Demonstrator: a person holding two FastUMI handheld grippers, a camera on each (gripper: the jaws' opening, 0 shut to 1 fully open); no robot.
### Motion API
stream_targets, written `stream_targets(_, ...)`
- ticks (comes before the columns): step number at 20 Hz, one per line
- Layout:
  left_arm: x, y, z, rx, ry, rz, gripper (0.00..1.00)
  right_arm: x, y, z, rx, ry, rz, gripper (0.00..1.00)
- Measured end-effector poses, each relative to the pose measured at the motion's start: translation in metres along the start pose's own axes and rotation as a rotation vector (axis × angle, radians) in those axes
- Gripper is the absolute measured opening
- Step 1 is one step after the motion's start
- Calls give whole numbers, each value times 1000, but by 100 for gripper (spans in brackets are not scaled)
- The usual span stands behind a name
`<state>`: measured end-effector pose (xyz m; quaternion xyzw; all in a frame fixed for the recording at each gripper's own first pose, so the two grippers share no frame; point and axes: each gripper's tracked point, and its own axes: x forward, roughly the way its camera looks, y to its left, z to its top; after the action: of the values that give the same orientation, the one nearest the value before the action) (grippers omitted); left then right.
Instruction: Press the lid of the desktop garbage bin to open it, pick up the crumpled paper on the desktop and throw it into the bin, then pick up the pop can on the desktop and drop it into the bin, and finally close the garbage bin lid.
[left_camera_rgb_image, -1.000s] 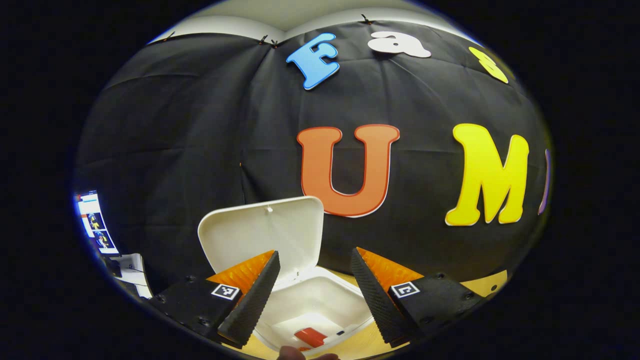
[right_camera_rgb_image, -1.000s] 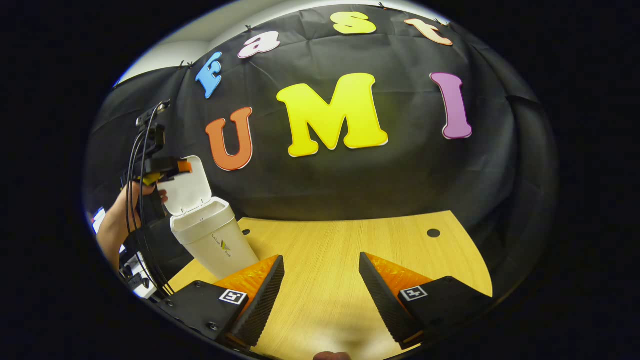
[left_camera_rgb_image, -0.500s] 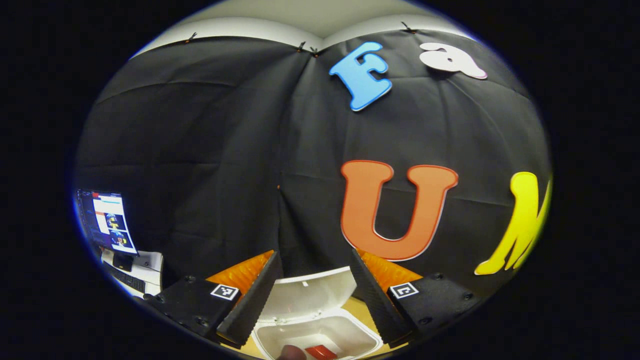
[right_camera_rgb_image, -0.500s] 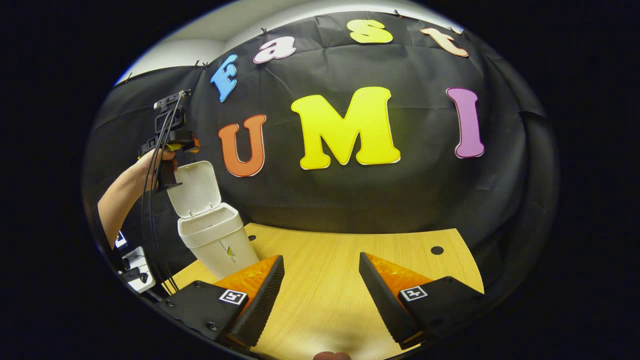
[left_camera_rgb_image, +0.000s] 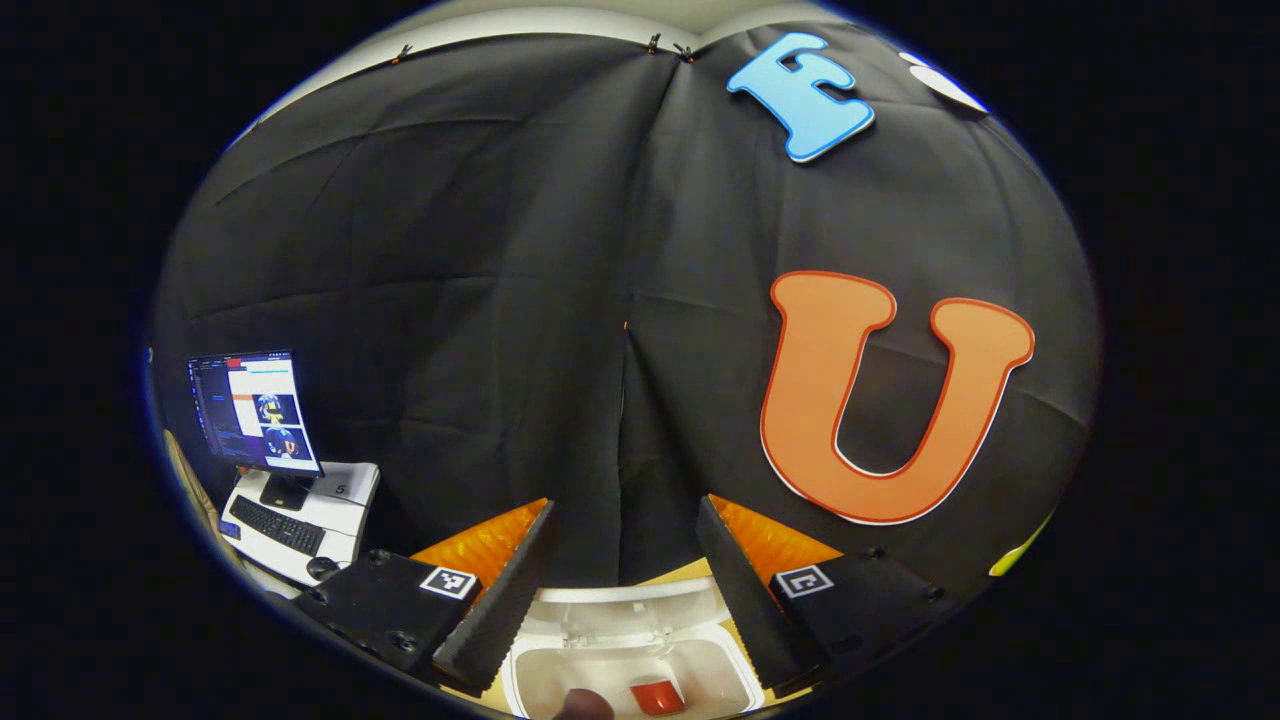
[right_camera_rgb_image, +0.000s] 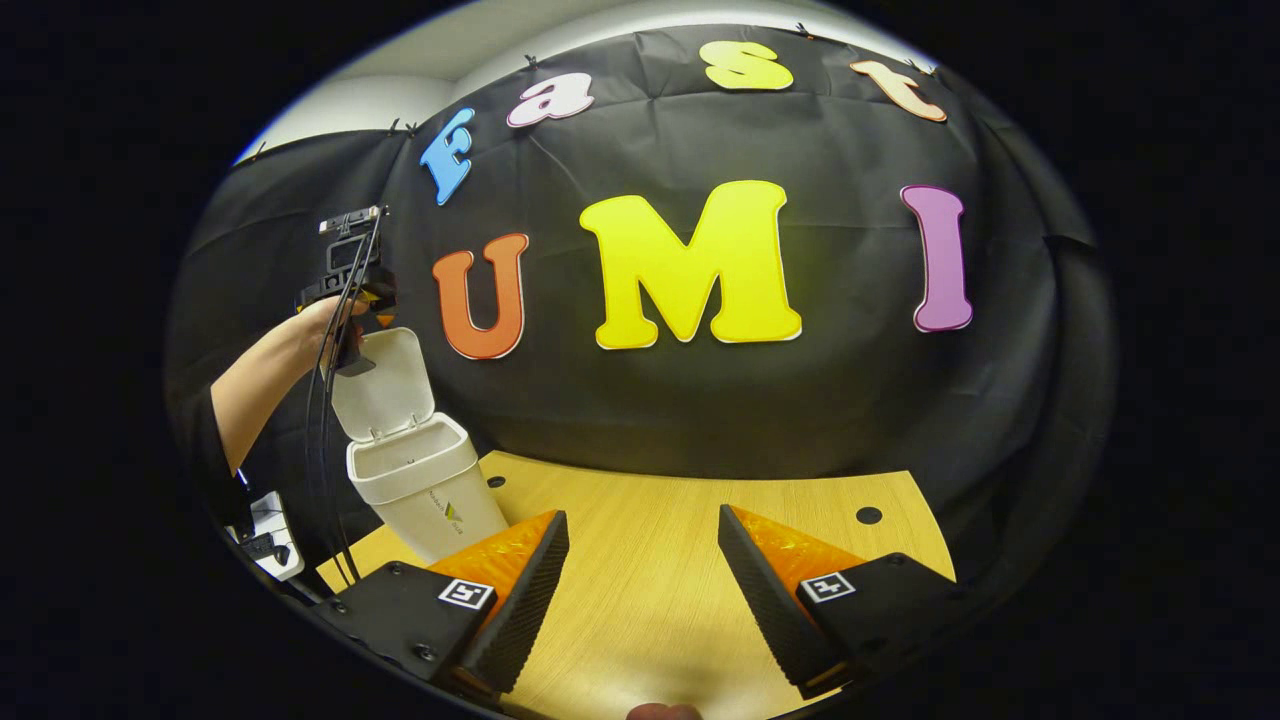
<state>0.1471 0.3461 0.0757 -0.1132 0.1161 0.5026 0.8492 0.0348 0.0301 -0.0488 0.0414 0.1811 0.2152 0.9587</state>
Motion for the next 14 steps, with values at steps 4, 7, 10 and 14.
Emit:
stream_targets(4, -7, -1, -8, -16, 2, 21, 90, 1, -3, -2, 9, 7, 9, 95)
stream_targets(7, -28, -6, -20, 12, -1, 16, 91, 1, -4, -5, 19, 18, 31, 95)
stream_targets(10, -54, -11, -44, 7, -6, -9, 87, 0, -2, -5, -2, 25, 66, 95)
stream_targets(14, -86, -13, -81, -3, 4, -40, 88, -7, -5, -10, -22, 27, 97, 95)
